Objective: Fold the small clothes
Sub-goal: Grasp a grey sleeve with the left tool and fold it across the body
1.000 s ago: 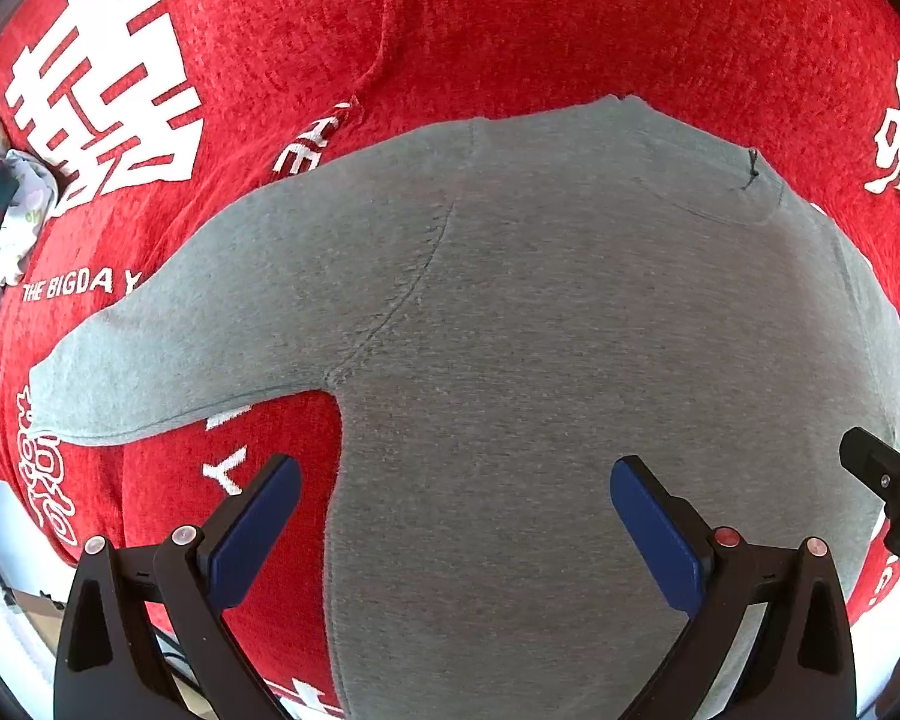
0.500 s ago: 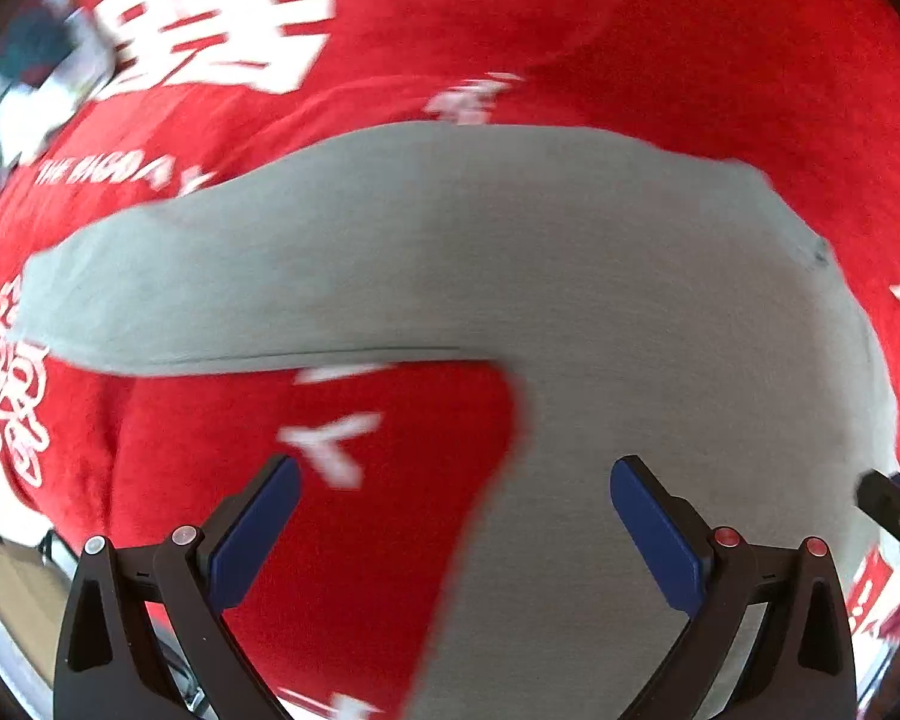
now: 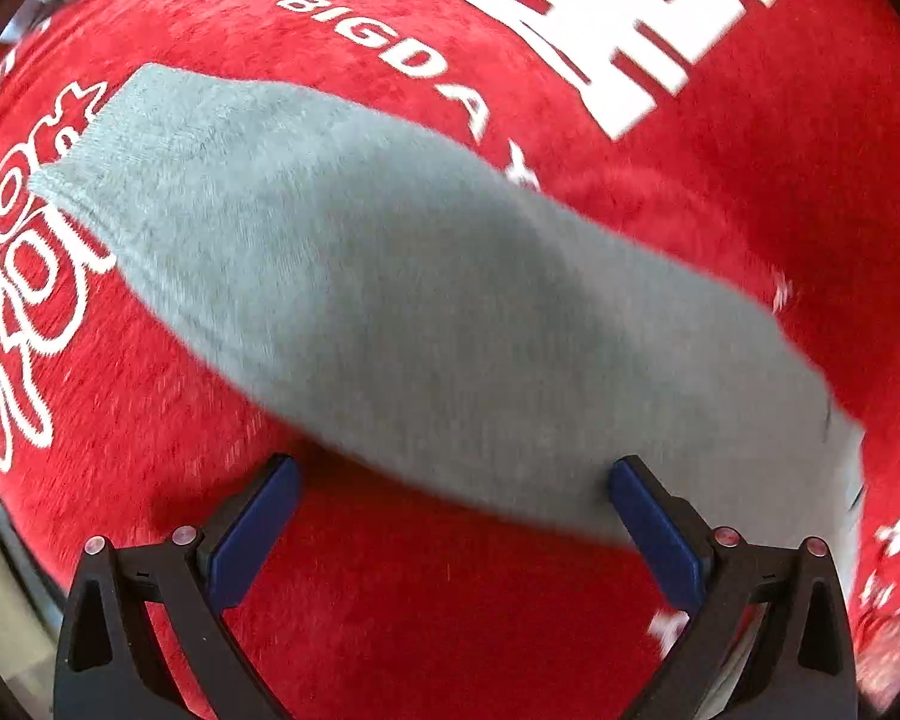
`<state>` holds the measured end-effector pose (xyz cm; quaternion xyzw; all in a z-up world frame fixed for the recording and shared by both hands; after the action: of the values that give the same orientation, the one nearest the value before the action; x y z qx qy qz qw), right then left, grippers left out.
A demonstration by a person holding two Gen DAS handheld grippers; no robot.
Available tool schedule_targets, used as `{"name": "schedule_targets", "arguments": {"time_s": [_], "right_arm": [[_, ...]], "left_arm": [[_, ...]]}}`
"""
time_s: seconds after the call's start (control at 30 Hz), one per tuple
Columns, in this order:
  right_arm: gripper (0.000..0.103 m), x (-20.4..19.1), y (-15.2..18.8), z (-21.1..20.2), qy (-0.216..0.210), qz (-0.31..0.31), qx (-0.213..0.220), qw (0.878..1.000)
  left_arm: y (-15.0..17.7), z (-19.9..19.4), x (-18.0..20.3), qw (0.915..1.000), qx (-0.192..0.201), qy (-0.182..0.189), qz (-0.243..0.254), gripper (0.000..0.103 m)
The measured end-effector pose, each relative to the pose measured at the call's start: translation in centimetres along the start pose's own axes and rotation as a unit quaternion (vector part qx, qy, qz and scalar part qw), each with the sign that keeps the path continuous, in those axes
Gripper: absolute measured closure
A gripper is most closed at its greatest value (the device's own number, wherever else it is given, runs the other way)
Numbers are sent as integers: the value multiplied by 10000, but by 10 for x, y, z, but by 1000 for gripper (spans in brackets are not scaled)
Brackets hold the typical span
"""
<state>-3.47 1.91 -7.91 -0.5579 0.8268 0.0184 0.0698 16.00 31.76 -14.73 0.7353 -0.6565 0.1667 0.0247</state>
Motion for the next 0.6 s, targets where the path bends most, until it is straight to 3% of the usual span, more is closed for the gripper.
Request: {"name": "schedule_targets", "arguments": {"time_s": [0.13, 0.2, 0.23, 0.27, 0.33, 0.43, 0.6], "right_arm": [[0, -11, 1, 2, 37, -97, -49, 9999], [0, -15, 2, 3, 43, -96, -44, 9999], [0, -16, 2, 3, 29, -88, -42, 9999], [0, -16, 2, 2, 16, -84, -37, 10000], [0, -16, 2, -1, -13, -69, 16, 10000], [0, -10, 4, -9, -65, -5, 139, 9999], [0, 10, 8, -16, -151, 198, 270, 9993]], "left_arm": [[-23, -9, -8, 9977, 393, 339, -426, 3], [-28, -14, -13, 9969, 537, 247, -521, 27], [-29, -16, -15, 9970, 572, 197, -490, 56], [-30, -16, -16, 9973, 560, 272, -399, 93], [-28, -17, -16, 9957, 518, 642, -423, 97], [-37, -31, -9, 9938, 739, 805, -189, 97], [-33, -77, 48, 9830, 1258, 1025, 863, 97]]}}
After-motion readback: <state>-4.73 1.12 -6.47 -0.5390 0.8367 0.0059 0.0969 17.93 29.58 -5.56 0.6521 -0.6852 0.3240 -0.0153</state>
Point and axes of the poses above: each gripper's, at about its wrist camera, not at the fingertips, and z roughly the way its jaws point, x to its right, y to its underside, the point moved 7 cm from there along z, roughly the way its jaws point, and after that the axes turned 2 degrees about -z, right-handed, at the moved point
